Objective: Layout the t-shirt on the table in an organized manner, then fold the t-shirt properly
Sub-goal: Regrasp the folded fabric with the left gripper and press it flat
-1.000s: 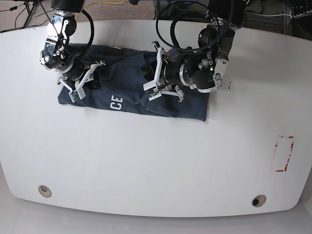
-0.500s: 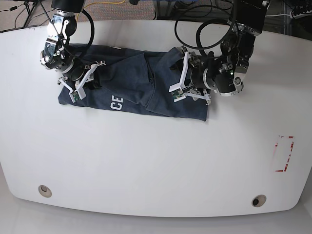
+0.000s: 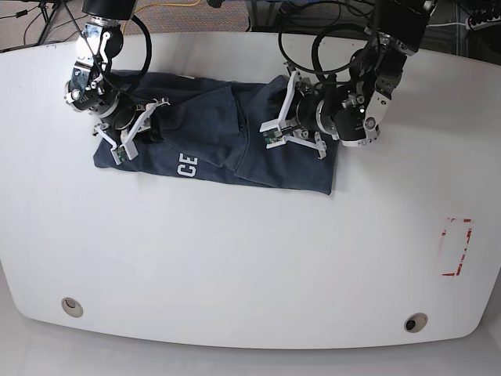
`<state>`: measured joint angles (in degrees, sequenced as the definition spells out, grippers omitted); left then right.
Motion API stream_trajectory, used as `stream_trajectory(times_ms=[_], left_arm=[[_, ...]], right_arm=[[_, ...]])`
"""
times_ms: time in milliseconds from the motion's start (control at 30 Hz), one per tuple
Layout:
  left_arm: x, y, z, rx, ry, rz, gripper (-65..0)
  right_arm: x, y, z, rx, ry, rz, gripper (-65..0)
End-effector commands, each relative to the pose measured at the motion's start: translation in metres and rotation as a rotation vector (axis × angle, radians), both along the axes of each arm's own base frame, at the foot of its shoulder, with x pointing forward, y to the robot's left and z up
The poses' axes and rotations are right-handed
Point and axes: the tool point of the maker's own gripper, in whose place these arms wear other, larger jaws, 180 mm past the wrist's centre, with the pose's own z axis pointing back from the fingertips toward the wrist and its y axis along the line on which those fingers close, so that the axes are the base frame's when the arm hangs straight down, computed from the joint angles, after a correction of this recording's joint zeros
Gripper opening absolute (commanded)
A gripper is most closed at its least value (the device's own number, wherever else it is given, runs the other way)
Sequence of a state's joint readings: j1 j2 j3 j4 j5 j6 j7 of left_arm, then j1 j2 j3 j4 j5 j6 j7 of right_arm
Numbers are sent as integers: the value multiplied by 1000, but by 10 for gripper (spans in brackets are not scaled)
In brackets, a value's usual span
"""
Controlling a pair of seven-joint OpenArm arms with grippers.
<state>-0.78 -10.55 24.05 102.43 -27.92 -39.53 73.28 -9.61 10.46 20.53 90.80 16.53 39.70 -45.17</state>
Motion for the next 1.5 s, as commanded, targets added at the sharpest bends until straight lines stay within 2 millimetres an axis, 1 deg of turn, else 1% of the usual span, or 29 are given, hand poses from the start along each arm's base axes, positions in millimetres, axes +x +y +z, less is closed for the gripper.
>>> stream_trajectory(times_ms=[0,33,133,400,533,767,800,867,1000,1100,1200,1300,1467], left_arm=[[7,-3,9,-25,-30,2,-597],[7,-3,9,-25,-30,2,-614],[4,-3,7,-26,-21,5,-617],[5,-2,8,-28,-23,8,-622],[5,-3,8,-31,-24,9,-647],[4,-4,11,-32,-31,2,-637],[4,-3,11,-30,-33,2,-628],[5,-3,14,-31,-43,1,-585],[5,-2,15,-29,-45,-1,-469],[3,-1,17,-22,-56,-10,-406],[-4,4,16,-4,-54,-20,-374],[-5,6,18,0,-61,-23,-346],[-9,3,17,0,-56,-40,-304]], right_arm=[[-2,-4,0,-27,14,12,-525],[-2,-4,0,-27,14,12,-525],[-2,-4,-1,-27,15,12,-525],[-3,-4,-1,-26,16,12,-525],[-3,-4,-1,-26,16,12,-525],[-3,-4,0,-25,15,13,-525],[-3,-4,0,-25,15,13,-525],[-3,-4,0,-25,15,13,-525],[-3,-4,0,-25,15,13,-525],[-3,-4,0,-25,15,13,-525],[-3,-4,0,-25,15,13,-525],[-3,-4,0,-25,15,13,-525],[-3,-4,0,-24,14,13,-525]])
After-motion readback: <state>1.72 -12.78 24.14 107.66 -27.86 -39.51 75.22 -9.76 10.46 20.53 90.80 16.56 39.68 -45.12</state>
